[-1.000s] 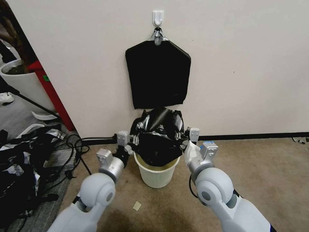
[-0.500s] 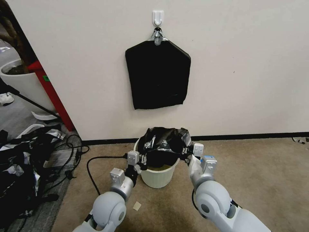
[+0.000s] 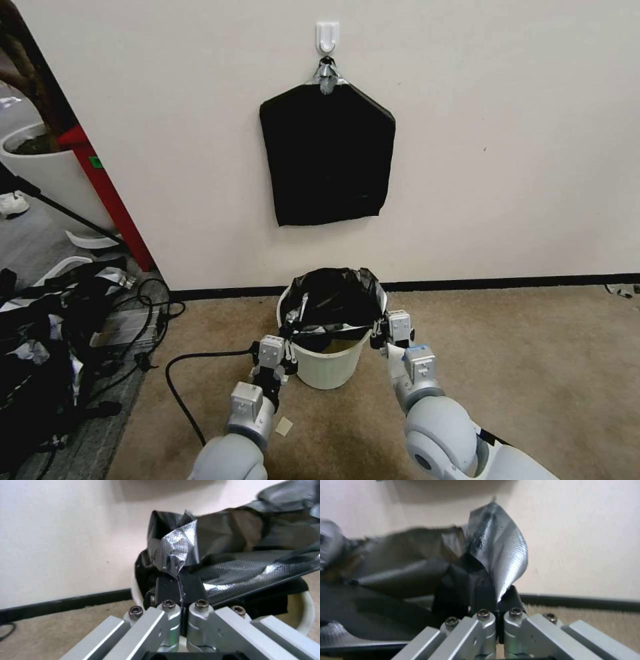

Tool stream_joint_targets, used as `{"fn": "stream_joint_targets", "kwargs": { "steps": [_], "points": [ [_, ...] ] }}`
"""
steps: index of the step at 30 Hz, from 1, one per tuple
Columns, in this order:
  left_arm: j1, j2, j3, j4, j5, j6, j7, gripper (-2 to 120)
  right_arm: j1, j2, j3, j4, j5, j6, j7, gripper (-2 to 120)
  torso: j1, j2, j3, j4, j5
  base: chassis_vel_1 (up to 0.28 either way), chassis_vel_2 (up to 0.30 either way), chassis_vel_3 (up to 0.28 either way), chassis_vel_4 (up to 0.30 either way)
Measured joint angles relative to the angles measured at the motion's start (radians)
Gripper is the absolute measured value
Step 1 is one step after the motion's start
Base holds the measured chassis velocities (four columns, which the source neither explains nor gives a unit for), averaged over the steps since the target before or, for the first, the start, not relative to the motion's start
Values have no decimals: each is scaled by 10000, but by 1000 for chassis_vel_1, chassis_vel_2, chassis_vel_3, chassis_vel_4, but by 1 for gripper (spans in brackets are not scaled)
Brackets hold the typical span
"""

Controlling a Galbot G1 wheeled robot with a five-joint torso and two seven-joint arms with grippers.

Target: Place a trash bag onto the trash bin.

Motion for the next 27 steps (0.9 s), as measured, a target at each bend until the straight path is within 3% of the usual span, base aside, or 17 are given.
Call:
{"fn": "stream_joint_targets", "kwargs": {
  "steps": [5,14,19,27],
  "points": [
    [354,-193,-18,-110,450,186,-536,0,-72,-120,-159,89,800,-191,650,0,0,0,0,0,0,0,0,0,0],
    [749,-511,335,5,282,661,-1689,0,-5,-122,-448,-371,1137,-498,1085,0,0,0,1,0,1,0,0,0,0],
    [841,-633,464,103,254,663,-2077,0,-23,-132,-462,-445,1114,-702,1045,0,0,0,1,0,0,0,0,0,0],
    [765,-652,358,466,154,640,-2157,0,3,-247,-469,-622,749,-1034,447,0,0,0,1,0,0,0,0,0,0]
  ]
}}
